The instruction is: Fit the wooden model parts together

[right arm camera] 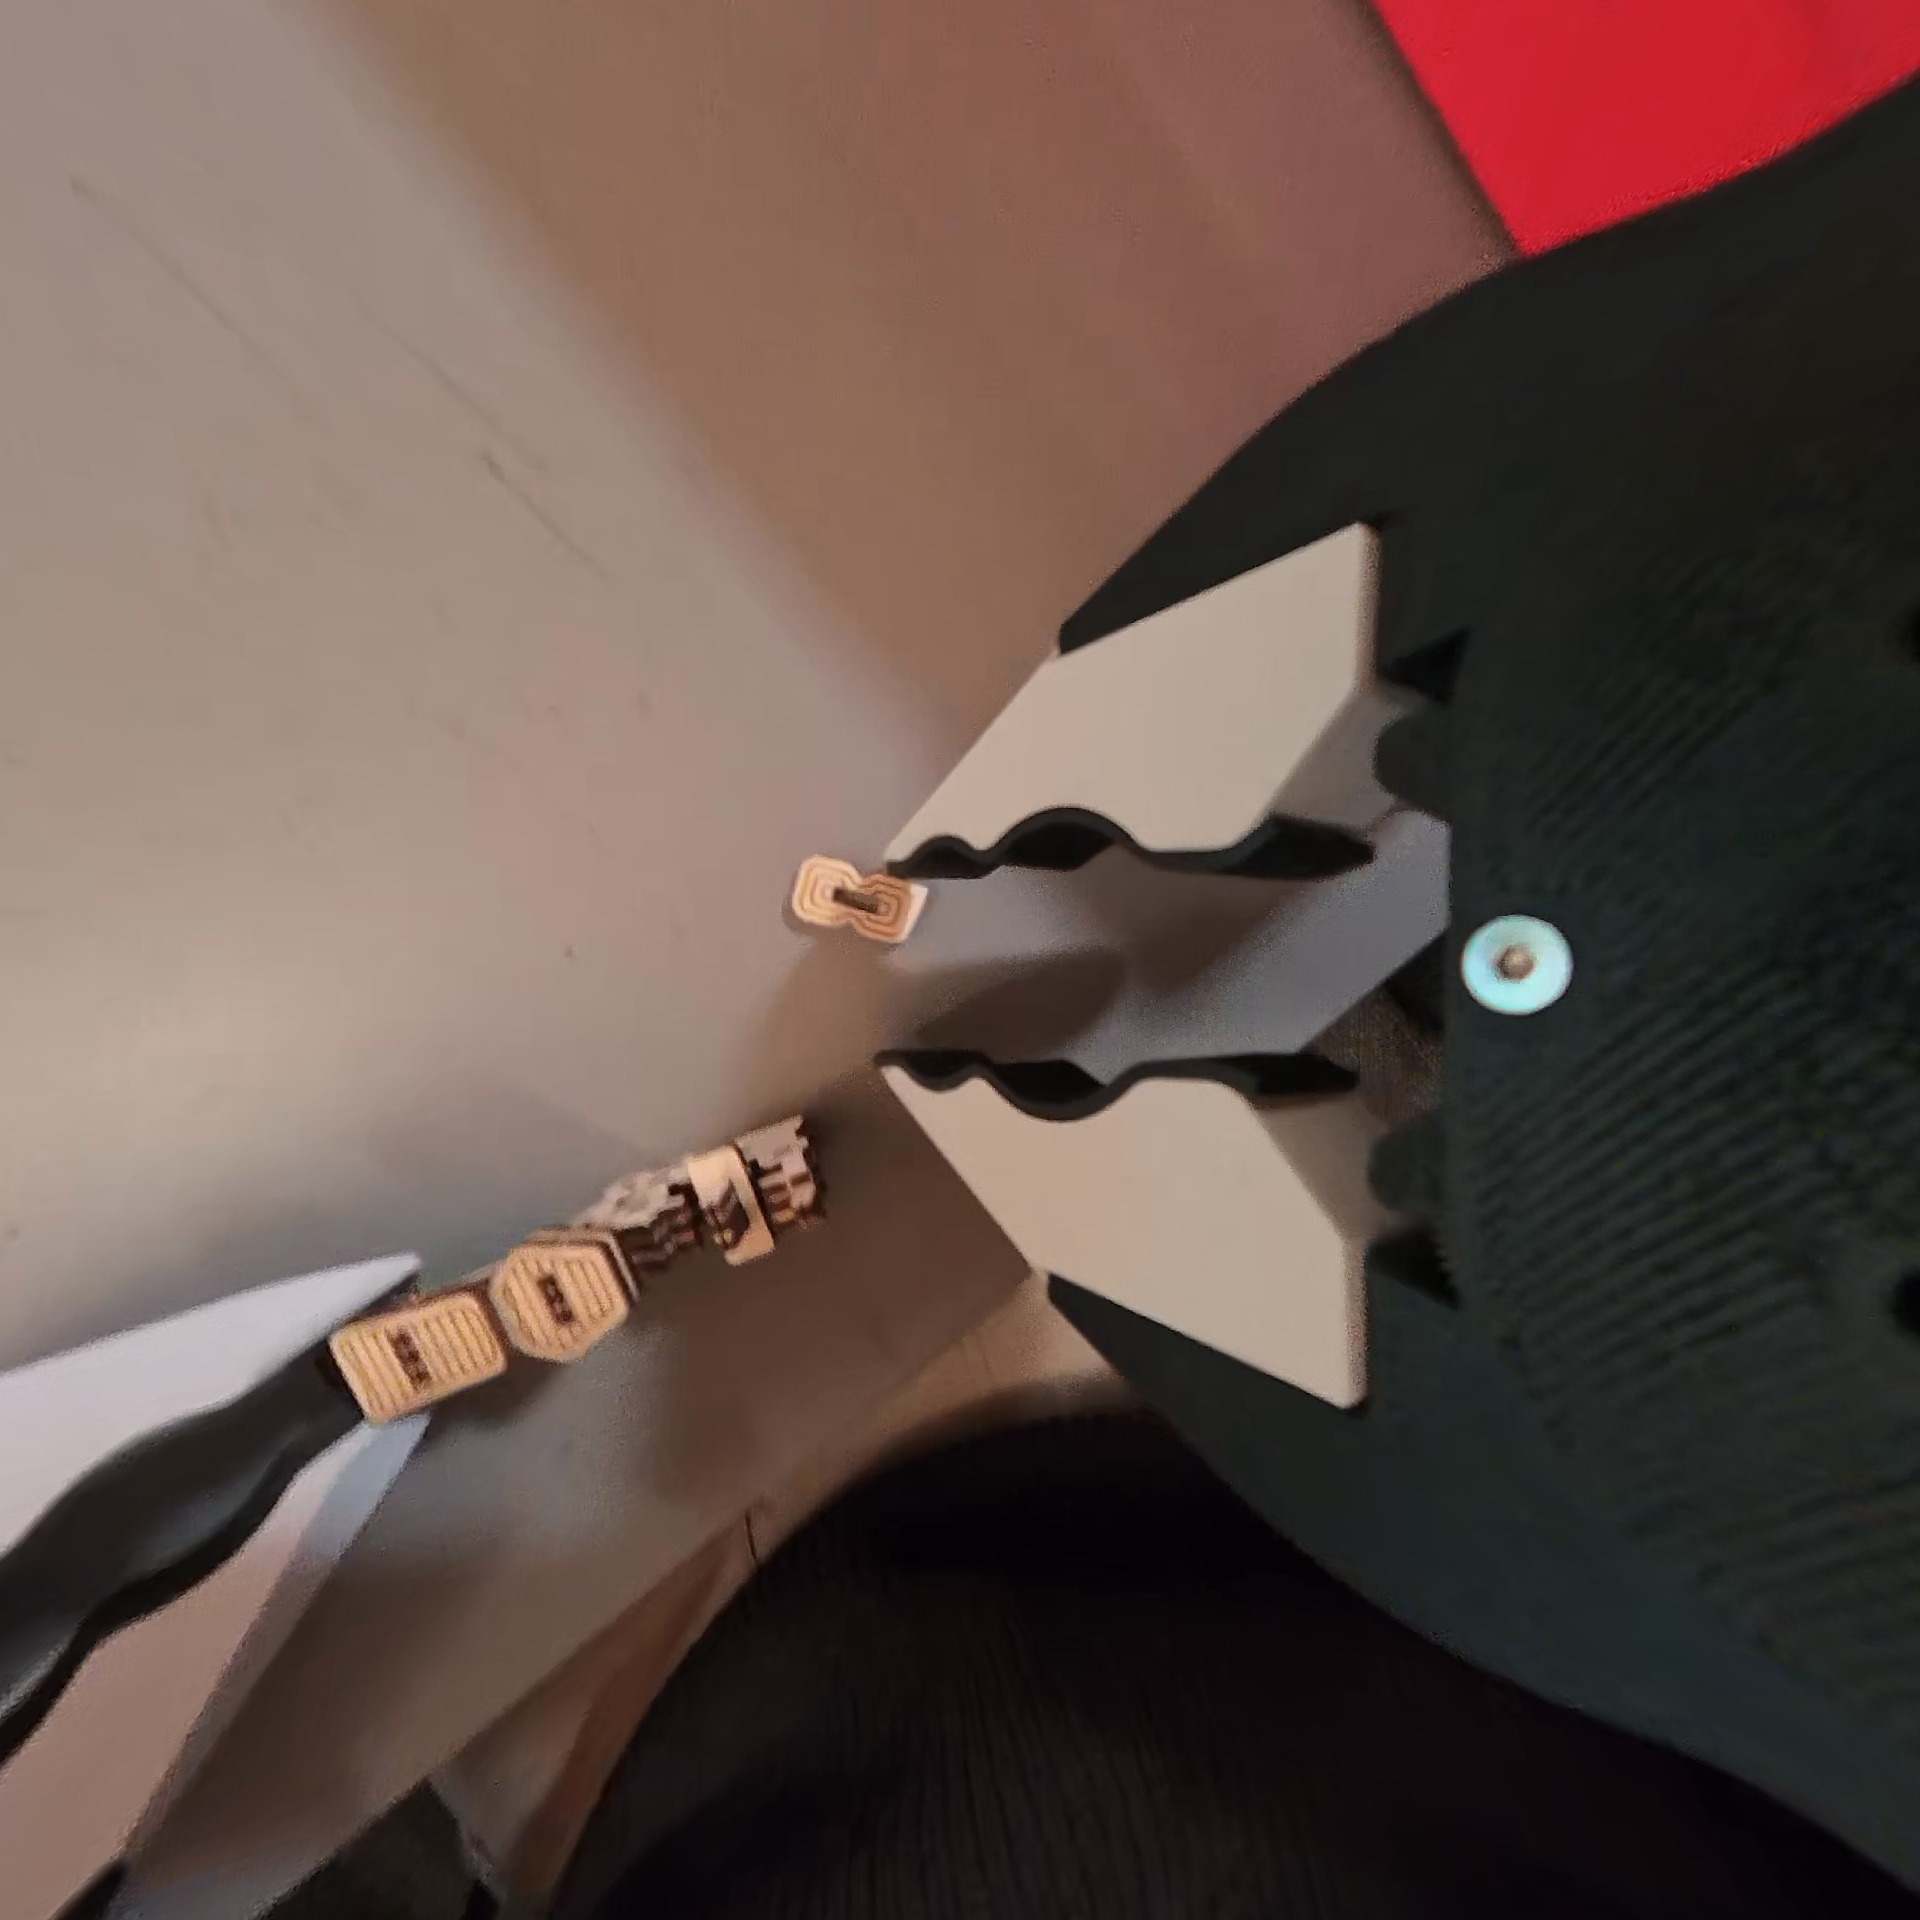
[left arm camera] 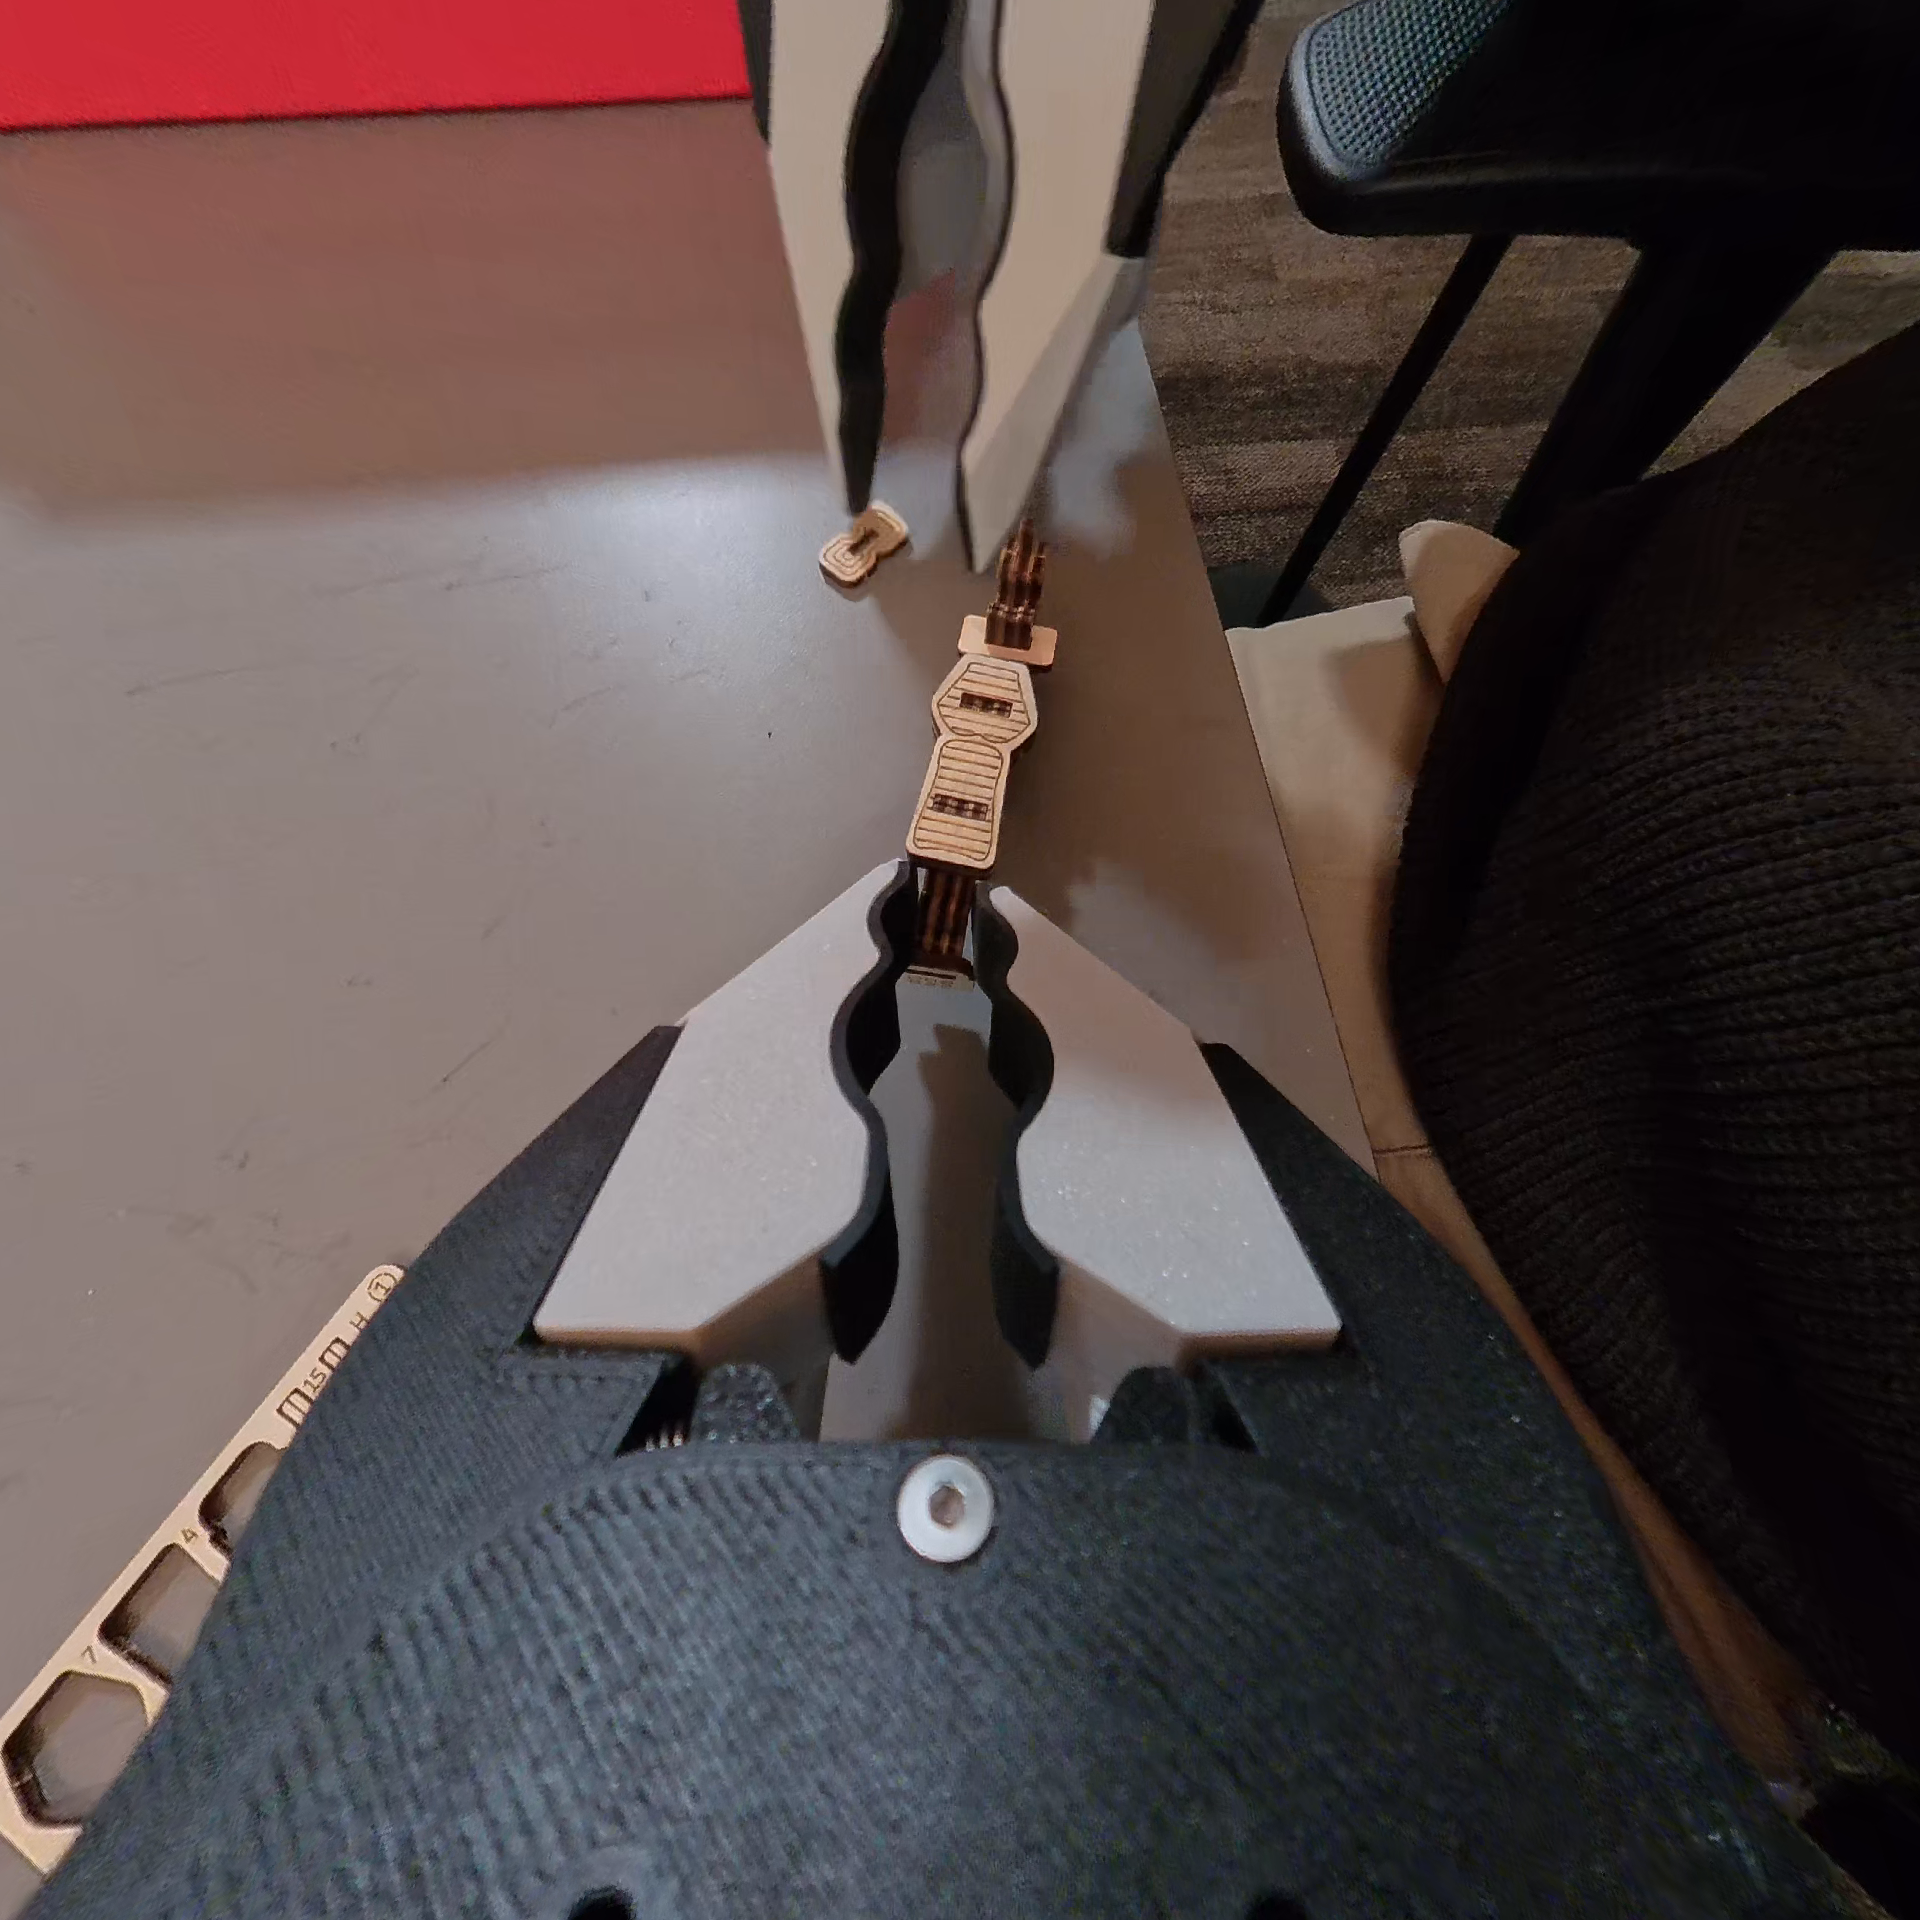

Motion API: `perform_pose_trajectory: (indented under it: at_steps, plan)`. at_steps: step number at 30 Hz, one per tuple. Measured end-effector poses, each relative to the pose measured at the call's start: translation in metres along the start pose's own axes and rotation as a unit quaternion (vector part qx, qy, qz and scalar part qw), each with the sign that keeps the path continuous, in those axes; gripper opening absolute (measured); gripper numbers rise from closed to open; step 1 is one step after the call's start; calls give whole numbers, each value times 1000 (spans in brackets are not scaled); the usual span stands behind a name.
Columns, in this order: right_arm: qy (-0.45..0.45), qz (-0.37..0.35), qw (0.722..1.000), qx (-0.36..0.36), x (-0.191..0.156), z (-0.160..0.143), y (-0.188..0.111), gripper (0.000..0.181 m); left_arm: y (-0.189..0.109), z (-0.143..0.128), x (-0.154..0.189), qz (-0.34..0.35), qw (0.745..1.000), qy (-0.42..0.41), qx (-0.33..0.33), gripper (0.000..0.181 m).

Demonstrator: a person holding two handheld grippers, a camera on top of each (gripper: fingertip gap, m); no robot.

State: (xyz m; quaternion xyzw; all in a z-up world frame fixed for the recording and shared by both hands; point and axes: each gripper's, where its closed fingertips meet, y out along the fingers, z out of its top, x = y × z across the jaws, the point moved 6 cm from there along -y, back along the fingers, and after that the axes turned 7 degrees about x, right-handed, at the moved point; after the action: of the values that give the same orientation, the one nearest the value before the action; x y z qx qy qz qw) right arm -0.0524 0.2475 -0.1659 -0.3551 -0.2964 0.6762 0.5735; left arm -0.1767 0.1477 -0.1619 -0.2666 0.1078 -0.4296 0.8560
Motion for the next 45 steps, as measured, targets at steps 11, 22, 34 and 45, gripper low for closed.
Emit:
perform_pose_trajectory:
  at_steps: [11, 22, 34, 45]
  plan:
    - [-59, 13, 997, 57, -6, 2, -10, 24, 0, 1, 0, 1, 1000, 1, 0, 9]
    - [-57, 48, 996, 39, -12, -5, 2, 22, 0, 1, 0, 1, 1000, 3, -1, 9]
    - [-74, 0, 994, 80, 1, 4, -4, 31, 0, 0, 0, 0, 1000, 2, 0, 9]
    - [-87, -13, 994, 62, -1, 1, 8, 24, 0, 0, 0, 0, 1000, 2, 0, 9]
